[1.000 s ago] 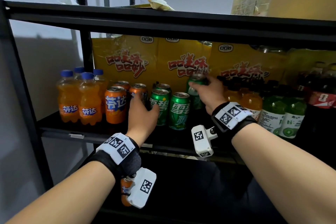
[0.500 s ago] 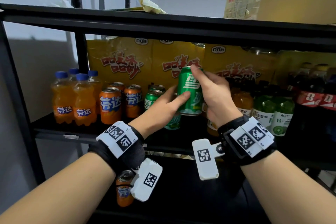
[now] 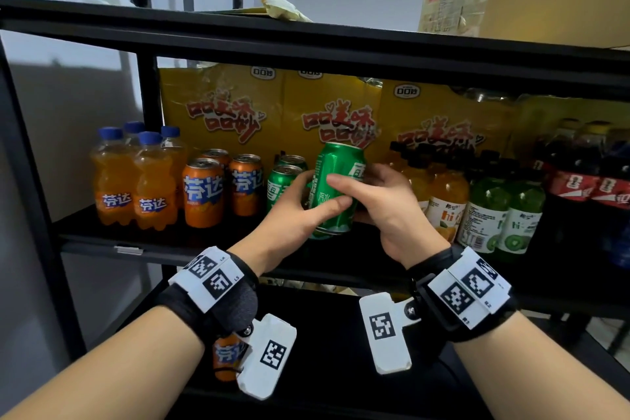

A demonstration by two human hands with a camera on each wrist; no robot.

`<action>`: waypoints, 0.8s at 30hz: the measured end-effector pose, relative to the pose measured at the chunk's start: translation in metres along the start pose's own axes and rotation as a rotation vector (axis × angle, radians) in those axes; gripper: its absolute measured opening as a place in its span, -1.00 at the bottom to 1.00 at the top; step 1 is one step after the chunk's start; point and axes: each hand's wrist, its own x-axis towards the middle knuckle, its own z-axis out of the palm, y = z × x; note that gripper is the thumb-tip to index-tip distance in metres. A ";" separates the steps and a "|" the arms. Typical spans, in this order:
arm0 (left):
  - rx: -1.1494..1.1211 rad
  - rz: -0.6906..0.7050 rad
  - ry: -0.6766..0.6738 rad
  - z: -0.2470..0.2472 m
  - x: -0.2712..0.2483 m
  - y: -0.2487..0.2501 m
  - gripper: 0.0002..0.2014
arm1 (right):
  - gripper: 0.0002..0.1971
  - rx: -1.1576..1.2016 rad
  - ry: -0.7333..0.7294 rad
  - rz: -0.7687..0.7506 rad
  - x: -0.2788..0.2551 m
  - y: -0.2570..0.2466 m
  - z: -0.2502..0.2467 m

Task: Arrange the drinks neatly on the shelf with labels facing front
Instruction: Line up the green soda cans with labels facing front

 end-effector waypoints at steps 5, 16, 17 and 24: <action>-0.351 -0.177 -0.141 -0.006 -0.003 0.008 -0.47 | -0.50 -0.017 -0.026 0.018 -0.004 0.000 0.000; -0.126 -0.050 -0.051 -0.006 -0.007 0.002 -0.50 | -0.52 -0.042 -0.015 -0.067 -0.003 0.000 0.001; -0.153 -0.071 -0.079 -0.005 -0.008 0.003 -0.51 | -0.51 -0.020 -0.006 -0.076 -0.003 0.001 0.001; -0.228 -0.093 -0.105 -0.013 -0.005 0.007 -0.55 | -0.71 -0.073 0.000 -0.113 -0.003 0.002 -0.001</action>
